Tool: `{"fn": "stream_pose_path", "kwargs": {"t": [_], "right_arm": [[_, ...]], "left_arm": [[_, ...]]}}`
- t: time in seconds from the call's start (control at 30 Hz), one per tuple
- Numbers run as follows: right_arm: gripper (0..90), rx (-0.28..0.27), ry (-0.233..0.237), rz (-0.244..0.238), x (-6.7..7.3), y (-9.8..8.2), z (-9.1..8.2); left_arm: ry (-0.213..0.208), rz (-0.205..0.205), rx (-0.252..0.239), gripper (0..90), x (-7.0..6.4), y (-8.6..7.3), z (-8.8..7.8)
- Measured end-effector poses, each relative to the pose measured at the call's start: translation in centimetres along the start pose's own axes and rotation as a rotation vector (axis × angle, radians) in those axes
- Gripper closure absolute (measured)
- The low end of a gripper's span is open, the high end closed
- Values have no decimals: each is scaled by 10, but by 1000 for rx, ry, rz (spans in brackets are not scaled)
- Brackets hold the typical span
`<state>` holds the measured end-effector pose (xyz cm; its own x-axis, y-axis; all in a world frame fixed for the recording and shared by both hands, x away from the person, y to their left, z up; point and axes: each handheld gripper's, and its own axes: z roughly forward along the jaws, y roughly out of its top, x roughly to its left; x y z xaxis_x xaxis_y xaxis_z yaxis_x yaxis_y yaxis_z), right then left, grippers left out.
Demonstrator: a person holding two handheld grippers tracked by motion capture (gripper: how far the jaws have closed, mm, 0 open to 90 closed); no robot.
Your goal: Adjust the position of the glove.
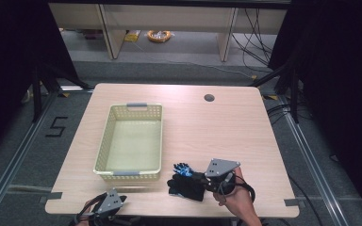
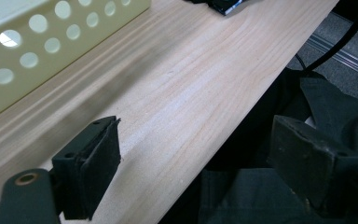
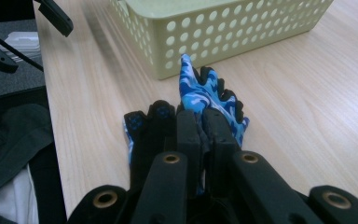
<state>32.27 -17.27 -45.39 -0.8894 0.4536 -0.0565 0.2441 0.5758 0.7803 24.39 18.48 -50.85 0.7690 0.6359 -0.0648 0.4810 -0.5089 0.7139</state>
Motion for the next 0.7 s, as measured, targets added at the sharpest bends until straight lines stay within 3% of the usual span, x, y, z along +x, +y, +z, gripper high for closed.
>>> {"fn": "stream_pose_path", "kwargs": {"t": [0.17, 0.23, 0.27, 0.37, 0.4, 0.43, 0.47, 0.53, 0.57, 0.67, 0.7], "right_arm": [[869, 7, 19, -20, 2, -3, 4], [867, 29, 36, -4, 6, -3, 5], [866, 28, 42, -22, 7, -4, 7], [863, 53, 64, -36, 11, -6, 11], [862, 65, 79, -51, 12, -7, 12], [861, 76, 82, -36, 14, -8, 13], [859, 74, 86, -57, 14, -8, 14], [852, 91, 110, -66, 16, -11, 16], [850, 97, 107, -52, 17, -11, 17], [833, 142, 130, -55, 21, -16, 21], [833, 142, 130, -55, 21, -16, 21]], "left_arm": [[1, -2, -1, 159, 0, 0, 0], [1, -2, -1, 160, 0, 0, 0], [-2, -20, -15, 160, -1, 0, 1], [1, -1, 2, 160, 1, 0, 0], [0, -1, 2, 159, 1, 0, 0], [3, -6, -4, 160, 0, 0, 0], [0, -16, -12, 159, 0, 0, 0], [2, -4, -2, 160, 0, 0, 0], [1, 1, 1, 160, 0, 0, 0], [-5, -26, -19, 159, -1, 0, 1], [2, -5, -1, 159, 0, 0, 0]]}}
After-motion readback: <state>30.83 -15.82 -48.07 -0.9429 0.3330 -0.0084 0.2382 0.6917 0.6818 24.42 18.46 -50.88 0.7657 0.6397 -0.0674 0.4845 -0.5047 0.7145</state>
